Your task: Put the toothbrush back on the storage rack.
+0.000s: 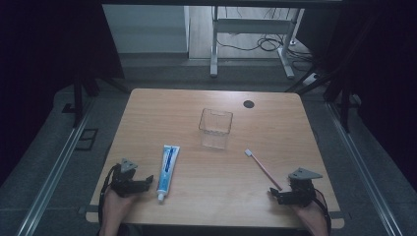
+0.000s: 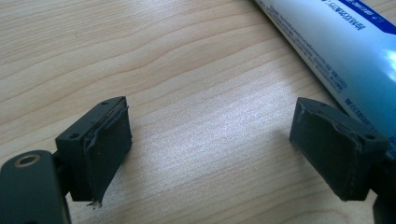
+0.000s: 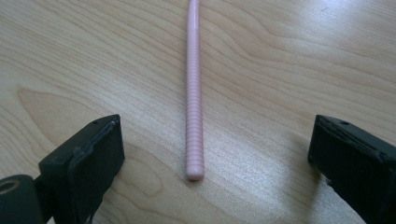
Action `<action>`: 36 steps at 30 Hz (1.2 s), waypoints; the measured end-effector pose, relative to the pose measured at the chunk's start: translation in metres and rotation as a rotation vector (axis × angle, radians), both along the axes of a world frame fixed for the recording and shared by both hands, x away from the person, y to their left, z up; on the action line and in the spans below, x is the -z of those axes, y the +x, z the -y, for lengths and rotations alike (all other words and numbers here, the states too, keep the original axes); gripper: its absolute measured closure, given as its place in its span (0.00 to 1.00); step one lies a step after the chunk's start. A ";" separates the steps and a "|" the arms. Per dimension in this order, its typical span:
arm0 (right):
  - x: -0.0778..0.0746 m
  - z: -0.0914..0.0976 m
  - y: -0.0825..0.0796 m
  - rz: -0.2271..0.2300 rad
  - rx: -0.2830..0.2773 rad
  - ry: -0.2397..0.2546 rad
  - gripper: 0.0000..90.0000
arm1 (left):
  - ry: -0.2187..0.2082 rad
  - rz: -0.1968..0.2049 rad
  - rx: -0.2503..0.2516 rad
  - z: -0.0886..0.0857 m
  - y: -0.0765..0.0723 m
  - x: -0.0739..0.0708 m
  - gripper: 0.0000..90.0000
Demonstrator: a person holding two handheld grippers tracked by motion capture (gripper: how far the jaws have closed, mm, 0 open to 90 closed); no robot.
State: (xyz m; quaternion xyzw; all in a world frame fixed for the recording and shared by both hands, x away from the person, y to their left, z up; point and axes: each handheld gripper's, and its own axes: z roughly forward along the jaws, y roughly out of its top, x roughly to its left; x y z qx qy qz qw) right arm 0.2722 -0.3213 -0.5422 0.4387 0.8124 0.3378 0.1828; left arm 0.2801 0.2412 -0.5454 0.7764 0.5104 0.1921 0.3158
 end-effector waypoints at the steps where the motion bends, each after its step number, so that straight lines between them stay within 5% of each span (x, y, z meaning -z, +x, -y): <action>1: 0.000 0.000 0.000 0.000 0.000 0.000 0.04 | 0.000 0.000 0.000 0.000 0.000 0.000 0.14; 23: 0.000 0.000 0.000 0.003 -0.005 0.000 0.05 | 0.003 -0.007 -0.023 0.004 0.002 0.000 0.11; 36: -0.003 0.002 -0.002 0.008 0.018 0.006 0.19 | 0.003 -0.009 -0.024 0.004 0.003 0.000 0.10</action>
